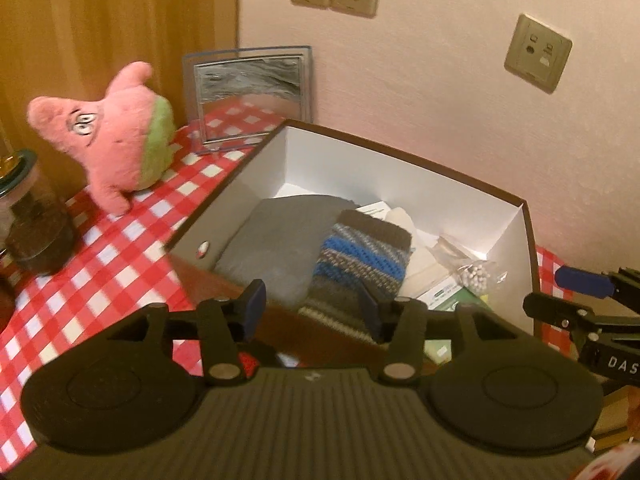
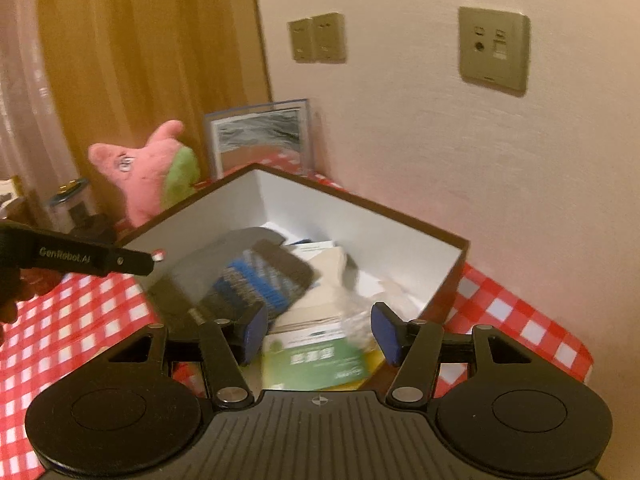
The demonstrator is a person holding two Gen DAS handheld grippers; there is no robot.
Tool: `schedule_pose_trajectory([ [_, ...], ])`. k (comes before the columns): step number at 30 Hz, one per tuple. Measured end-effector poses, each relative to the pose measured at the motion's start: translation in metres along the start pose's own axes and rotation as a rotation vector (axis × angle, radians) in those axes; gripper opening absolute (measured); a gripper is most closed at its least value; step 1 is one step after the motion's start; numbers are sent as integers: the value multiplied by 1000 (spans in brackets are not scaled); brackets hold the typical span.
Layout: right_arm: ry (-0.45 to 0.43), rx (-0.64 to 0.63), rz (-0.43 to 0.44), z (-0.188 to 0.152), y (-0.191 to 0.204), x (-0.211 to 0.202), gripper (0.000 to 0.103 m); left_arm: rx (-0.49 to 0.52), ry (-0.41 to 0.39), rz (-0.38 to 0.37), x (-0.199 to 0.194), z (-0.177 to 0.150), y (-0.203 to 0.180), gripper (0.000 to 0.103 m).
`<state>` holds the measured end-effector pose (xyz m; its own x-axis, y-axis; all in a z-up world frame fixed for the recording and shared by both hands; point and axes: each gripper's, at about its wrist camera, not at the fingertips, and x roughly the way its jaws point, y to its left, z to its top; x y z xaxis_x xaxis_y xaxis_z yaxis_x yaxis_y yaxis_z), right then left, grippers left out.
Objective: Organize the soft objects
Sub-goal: 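Move both tools back over the table toward the beige sock and round sponge pad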
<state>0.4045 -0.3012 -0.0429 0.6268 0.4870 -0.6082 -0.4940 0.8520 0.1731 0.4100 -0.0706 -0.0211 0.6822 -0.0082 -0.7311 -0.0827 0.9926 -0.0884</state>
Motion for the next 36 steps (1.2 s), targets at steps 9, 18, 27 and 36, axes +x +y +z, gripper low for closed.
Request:
schedule_pose_trajectory([
  [9,-4,-20,80,-15,35,-22,58,-45,-8,66,-47,-41,34,54],
  [18,46,-61,188,-37,78,-22,58,-125,36,142,-73,-90,69,55],
  [27,126,-102,239,-59,112,4,58,-201,96,179,-67,-125,88,55],
  [36,192,-130,238,-75,129,32,58,-225,139,177,-50,-141,95,55],
])
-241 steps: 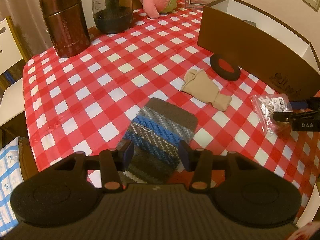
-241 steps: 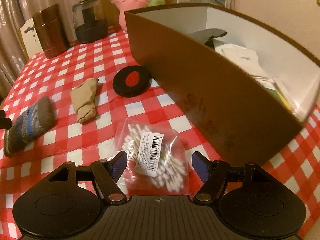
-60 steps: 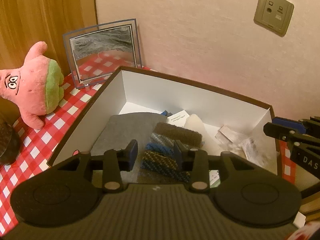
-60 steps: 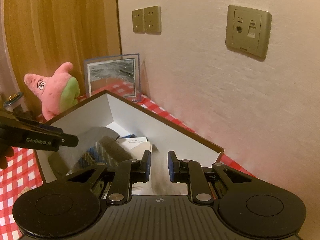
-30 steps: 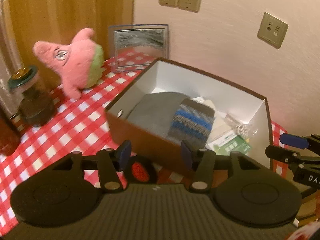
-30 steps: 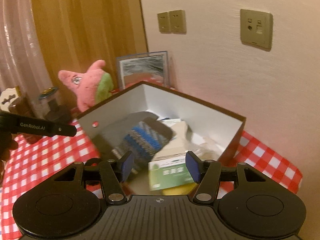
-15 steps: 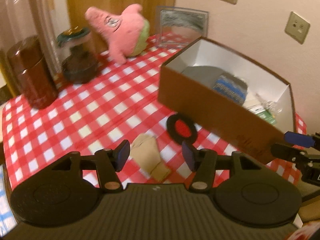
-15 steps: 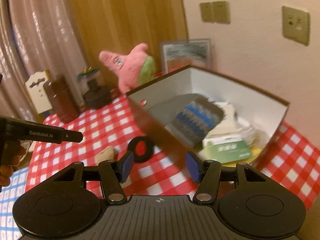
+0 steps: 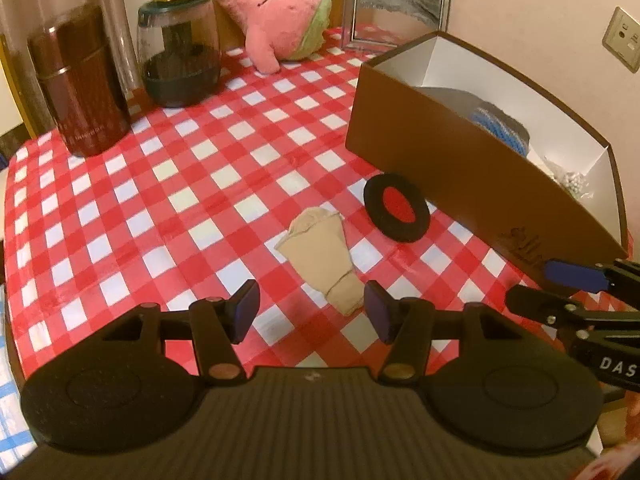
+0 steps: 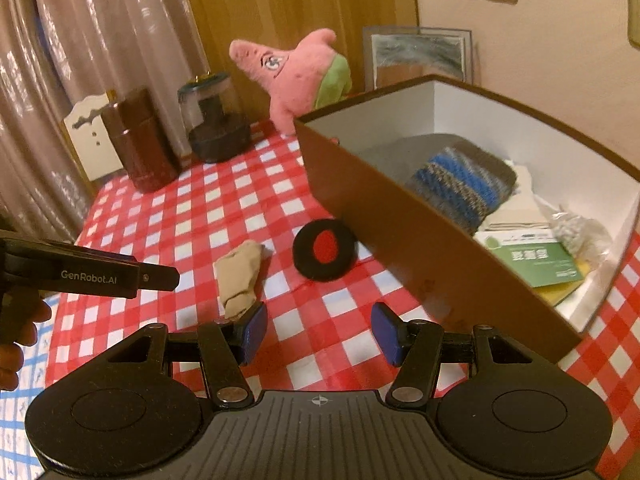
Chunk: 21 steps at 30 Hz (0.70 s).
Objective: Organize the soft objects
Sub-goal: 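Move both tools back over the table toward the beige sock and round sponge pad, then grasp the beige sock with the left tool while the right tool grasps the black-red sponge pad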
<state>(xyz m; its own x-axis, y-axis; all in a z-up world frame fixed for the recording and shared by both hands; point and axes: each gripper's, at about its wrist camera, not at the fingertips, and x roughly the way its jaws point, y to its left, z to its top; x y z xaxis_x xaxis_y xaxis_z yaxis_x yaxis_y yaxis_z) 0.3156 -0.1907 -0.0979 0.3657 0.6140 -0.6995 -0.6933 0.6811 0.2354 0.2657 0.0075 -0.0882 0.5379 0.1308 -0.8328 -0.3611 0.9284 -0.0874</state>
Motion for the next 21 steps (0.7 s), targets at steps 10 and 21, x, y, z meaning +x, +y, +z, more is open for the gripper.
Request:
schedule_pose_trajectory([
  [10,41,-3,-20,-1,-2,32,58,-12,34,-34,28,1,-4,57],
  [21,46,20,-36,5,-12,62,58,-27,68,-40,76,13,-10,57],
])
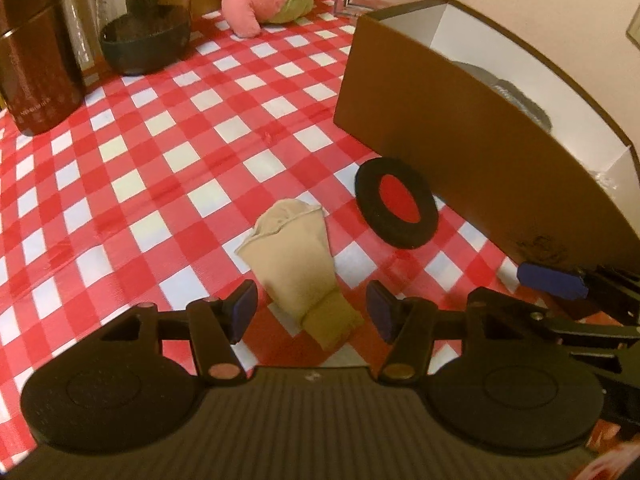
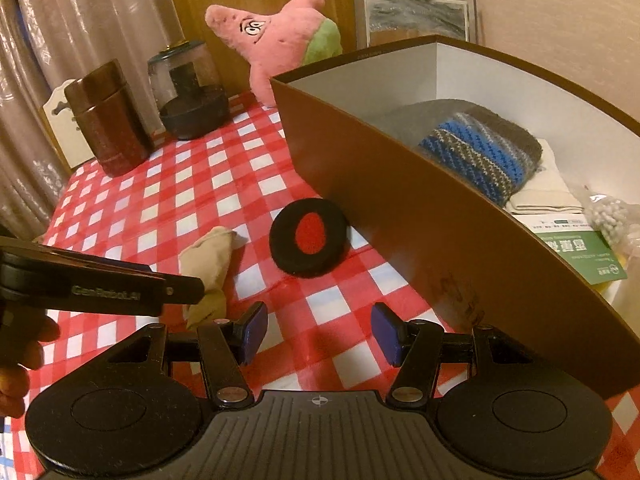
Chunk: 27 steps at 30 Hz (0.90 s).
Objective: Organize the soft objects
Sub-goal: 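Grasp the beige sock with the left tool while the right tool grasps the black-red sponge pad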
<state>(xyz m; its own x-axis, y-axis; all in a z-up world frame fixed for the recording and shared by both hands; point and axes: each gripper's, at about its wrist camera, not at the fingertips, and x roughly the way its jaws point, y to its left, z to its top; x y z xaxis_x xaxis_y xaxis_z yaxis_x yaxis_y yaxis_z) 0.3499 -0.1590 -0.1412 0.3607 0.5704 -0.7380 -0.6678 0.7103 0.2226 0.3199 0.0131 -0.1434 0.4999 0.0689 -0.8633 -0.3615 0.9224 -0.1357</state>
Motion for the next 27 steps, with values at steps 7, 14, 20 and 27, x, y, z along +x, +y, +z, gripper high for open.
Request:
schedule_pose_trajectory([
  [7,14,16,9,5,-2,20,58,-30,31,14,28,6,8,57],
  [14,28,23,26,13,1,41,58,32,-17,42,37,11,9,40],
  [20,37,23,20,22,3,58,63,108,-50,72,34,10,18,10],
  [27,39,-9,15,31,11,80,74,114,-65,139,29,15,36,10],
])
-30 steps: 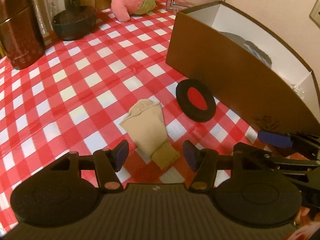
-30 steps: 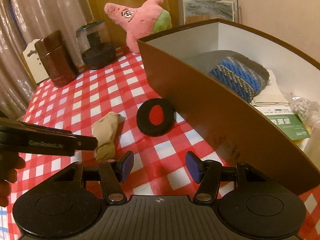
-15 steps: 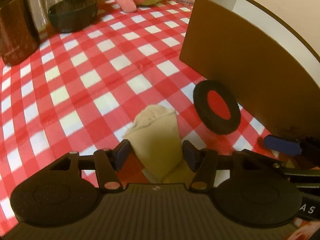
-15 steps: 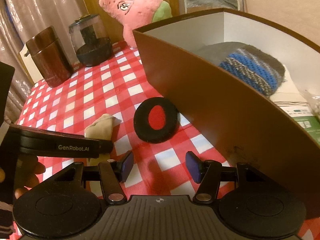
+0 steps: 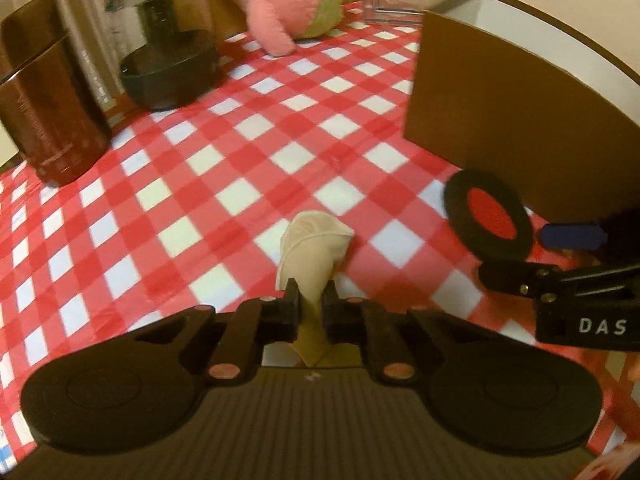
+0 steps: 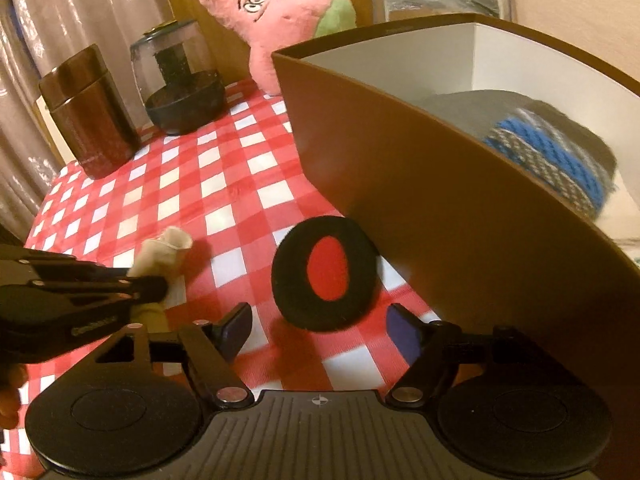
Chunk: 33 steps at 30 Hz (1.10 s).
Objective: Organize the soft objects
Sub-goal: 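Grasp the beige sock with the left tool while the right tool grasps the black-red sponge pad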
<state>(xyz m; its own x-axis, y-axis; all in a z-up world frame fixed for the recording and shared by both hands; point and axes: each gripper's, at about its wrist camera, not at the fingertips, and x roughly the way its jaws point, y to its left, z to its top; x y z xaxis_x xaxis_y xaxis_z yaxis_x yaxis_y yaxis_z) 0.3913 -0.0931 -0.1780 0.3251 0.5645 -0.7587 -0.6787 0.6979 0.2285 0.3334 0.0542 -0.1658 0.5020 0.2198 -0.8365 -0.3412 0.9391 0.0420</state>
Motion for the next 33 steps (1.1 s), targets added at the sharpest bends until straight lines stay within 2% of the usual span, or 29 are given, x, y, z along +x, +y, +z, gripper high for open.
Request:
schedule_pose_trajectory([
  [4,-14,-24,-20,1,8,11,75,-20,17,-6,0,0,7,10],
  [10,-60,-16,-107,0,18,19,75,-34,34,-5,-2,-4,7,11],
  [12,-69,-27,-140,-1,22,20,69,-33,39,-8,-3,-4,7,11],
  [13,-73,-43,-156,-1,23,20,61,-31,41,-6,-3,-4,6,11],
  [14,-73,-54,-157,-2,23,20,61,-29,43,-6,-4,-5,6,11],
  [24,-25,-120,-55,-28,27,-11,59,-15,69,-11,-17,-18,4,11],
  [33,16,-211,20,-72,48,-50,59,-17,89,11,-44,-53,7,11],
])
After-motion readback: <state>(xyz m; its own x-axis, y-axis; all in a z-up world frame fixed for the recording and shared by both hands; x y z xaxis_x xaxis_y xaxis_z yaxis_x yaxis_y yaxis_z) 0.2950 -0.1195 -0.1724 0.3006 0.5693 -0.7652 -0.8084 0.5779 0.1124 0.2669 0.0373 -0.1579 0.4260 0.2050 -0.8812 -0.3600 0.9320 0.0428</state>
